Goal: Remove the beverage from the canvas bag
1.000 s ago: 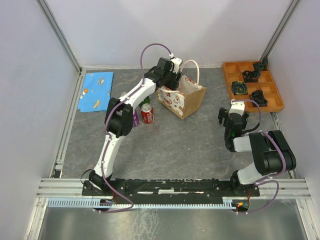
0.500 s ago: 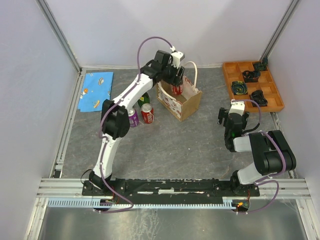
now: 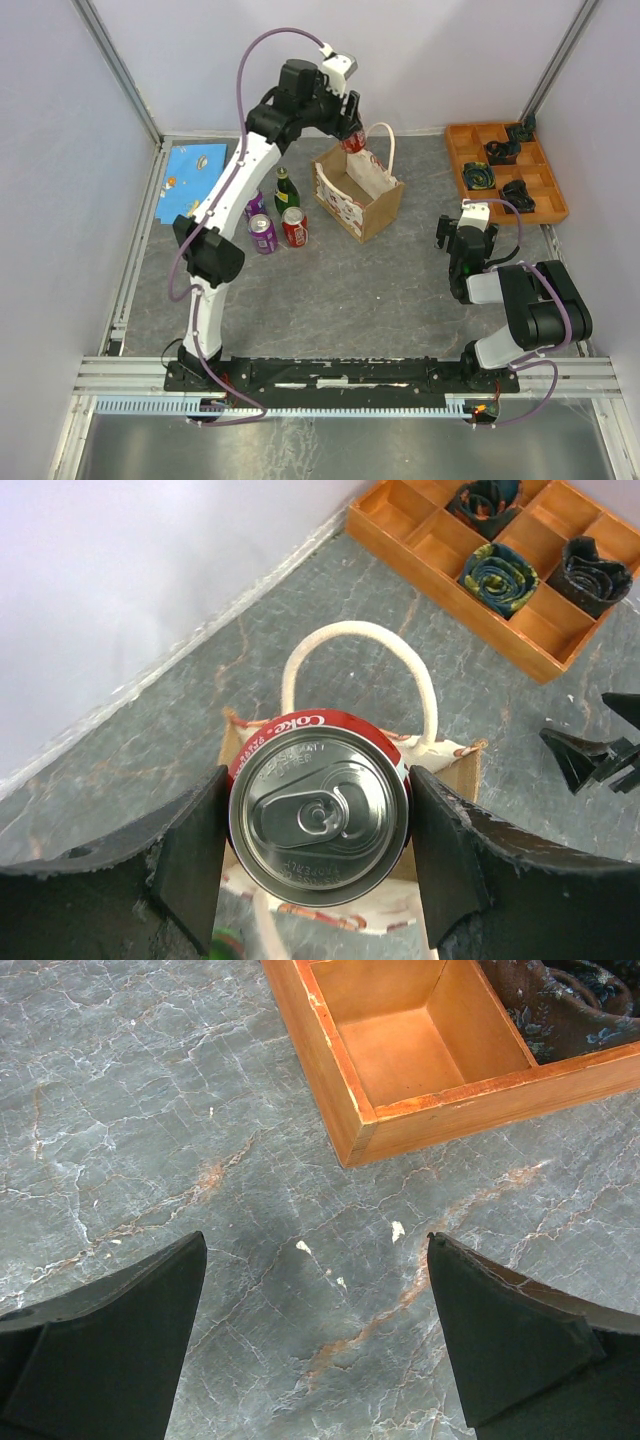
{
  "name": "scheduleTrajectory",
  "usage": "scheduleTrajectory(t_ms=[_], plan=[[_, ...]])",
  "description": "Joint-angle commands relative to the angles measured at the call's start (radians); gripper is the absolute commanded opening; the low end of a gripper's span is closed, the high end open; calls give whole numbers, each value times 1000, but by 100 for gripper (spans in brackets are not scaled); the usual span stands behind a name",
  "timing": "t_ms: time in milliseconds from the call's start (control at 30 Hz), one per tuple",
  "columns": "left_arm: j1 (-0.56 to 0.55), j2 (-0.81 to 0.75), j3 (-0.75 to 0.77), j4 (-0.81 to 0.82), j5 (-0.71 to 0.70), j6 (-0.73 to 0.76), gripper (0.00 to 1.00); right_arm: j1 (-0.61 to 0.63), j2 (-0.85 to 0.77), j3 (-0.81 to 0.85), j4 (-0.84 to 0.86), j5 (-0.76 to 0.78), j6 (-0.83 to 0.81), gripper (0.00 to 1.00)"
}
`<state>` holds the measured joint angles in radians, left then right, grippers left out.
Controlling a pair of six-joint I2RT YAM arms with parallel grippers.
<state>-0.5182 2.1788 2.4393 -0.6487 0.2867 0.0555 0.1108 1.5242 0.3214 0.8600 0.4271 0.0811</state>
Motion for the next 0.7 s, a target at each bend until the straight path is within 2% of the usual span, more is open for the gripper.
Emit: scheduleTrajectory(t_ms=[0,100,233,333,667], plan=[[39,-201,50,-9,-93,67,3,0,-8,27,48,2,0,99],[61,-336,-101,24,-185,96,3,-1,-7,27,48,2,0,99],[101,-613,-507,230,-291,91,3,-2,-7,26,49,4,0,99],[157,-760,-702,273,-341,56,3,0,-8,26,48,4,1,99],[269,-1034,-1208,349,-464,-96,3,-2,-7,27,49,2,-1,99]])
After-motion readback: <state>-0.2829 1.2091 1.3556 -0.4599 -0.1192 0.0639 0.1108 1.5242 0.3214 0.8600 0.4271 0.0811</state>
